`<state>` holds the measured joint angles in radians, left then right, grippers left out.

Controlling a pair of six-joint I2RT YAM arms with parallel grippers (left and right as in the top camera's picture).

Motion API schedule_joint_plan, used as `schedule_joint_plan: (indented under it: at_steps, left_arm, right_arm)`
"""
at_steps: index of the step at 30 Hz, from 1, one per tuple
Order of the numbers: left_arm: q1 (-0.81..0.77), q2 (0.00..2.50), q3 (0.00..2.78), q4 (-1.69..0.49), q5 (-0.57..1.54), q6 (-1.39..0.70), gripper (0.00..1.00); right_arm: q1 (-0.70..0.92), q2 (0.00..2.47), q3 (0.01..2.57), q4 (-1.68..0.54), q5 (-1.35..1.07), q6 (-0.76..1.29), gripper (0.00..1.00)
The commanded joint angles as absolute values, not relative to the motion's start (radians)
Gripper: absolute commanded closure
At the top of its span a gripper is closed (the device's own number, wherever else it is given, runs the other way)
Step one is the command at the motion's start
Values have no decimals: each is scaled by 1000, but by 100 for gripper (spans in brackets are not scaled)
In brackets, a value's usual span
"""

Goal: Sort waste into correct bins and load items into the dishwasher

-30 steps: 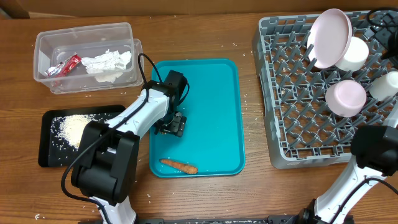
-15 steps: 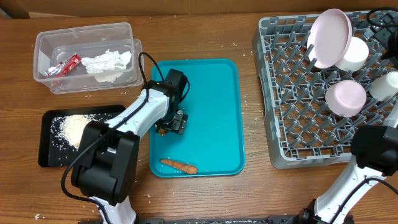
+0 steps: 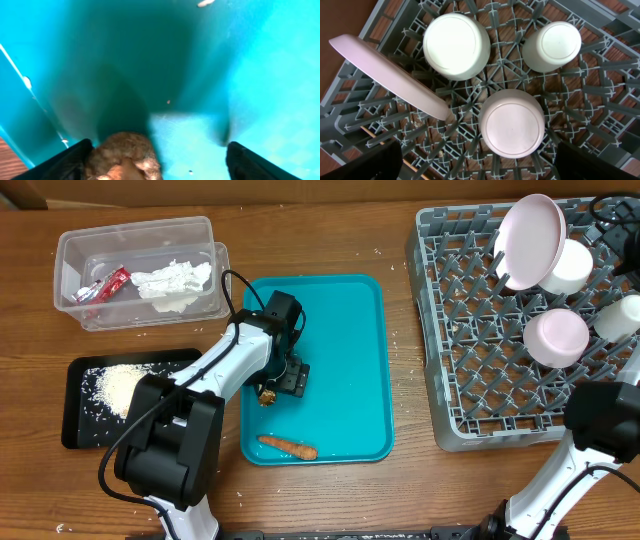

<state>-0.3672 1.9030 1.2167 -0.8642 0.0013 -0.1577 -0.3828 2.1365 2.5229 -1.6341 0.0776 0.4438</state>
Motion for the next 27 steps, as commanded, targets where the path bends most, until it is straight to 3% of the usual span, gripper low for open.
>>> schedule_joint_plan:
  at_steps: [1,16,27]
  left_arm:
    - [-376,1909,1206,-872,49,-250,18]
    - [-376,1909,1197,-956,49,-313,22]
    - [-376,1909,1197,-859,54,-323,41]
  right_arm:
    - [-385,2106,2546,-1629,76,442,0]
    - [-385,2106,2546,-1629,76,442,0]
    - [-385,2106,2546,-1629,76,442,0]
